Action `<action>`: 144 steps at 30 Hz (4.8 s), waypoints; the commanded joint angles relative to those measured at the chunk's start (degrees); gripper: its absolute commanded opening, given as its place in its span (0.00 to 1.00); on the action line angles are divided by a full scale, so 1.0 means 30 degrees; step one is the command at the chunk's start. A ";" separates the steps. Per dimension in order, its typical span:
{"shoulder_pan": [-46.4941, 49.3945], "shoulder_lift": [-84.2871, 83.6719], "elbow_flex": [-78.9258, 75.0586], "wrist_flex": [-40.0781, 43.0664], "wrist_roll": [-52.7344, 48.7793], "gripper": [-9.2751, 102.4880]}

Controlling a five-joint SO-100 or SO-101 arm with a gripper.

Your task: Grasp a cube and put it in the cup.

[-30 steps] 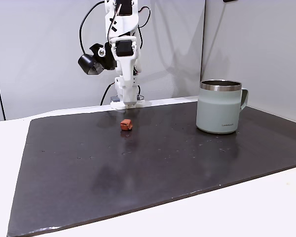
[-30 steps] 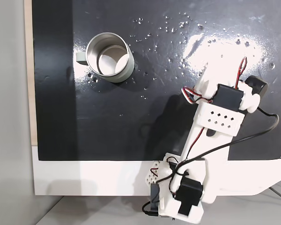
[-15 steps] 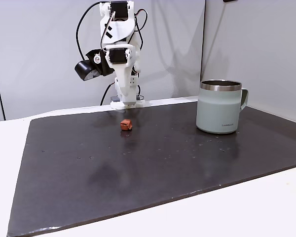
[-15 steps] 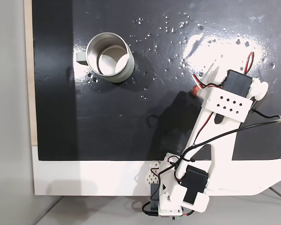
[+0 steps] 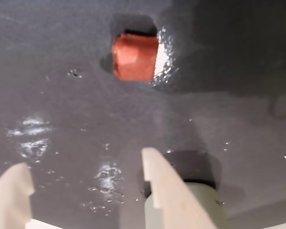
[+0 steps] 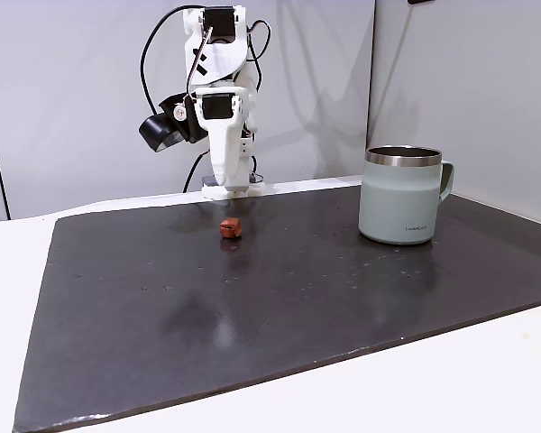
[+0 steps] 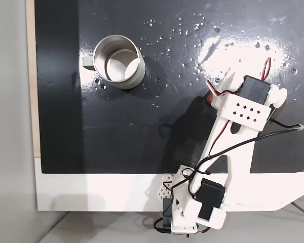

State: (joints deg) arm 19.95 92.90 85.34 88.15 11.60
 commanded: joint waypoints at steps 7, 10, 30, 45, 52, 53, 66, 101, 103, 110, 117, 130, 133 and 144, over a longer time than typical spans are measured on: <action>0.0469 -0.0732 0.1553 -0.0791 -0.1055 0.33; 0.0674 -0.1523 0.1816 -0.1172 -0.1143 0.34; -0.0469 -0.2754 0.2842 -0.2871 -0.1670 0.37; 0.0264 -0.4219 0.3867 -0.3809 -0.2227 0.37; 0.0029 -0.4424 0.4277 -0.4395 -0.2314 0.37; -0.0029 -0.4453 0.4277 -0.4424 -0.2285 0.37; -0.0264 -0.4424 0.4189 -0.4658 -0.2285 0.17; -0.2754 0.8027 0.2139 -0.0439 -0.4043 0.13; -0.2783 0.8057 0.2109 -0.0439 -0.4072 0.13; -0.4453 0.6973 0.0117 -0.0586 -0.3984 0.13; -0.6621 0.2549 -0.5801 0.0234 -0.3486 0.12; -1.0518 -0.4453 -1.4062 0.1260 -0.3574 0.11; -1.1455 -0.5713 -1.5439 0.1201 -0.3955 0.11; -1.3887 -0.8057 -1.7520 0.1055 -0.4922 0.10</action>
State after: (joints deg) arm -20.48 68.12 36.30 92.20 -2.37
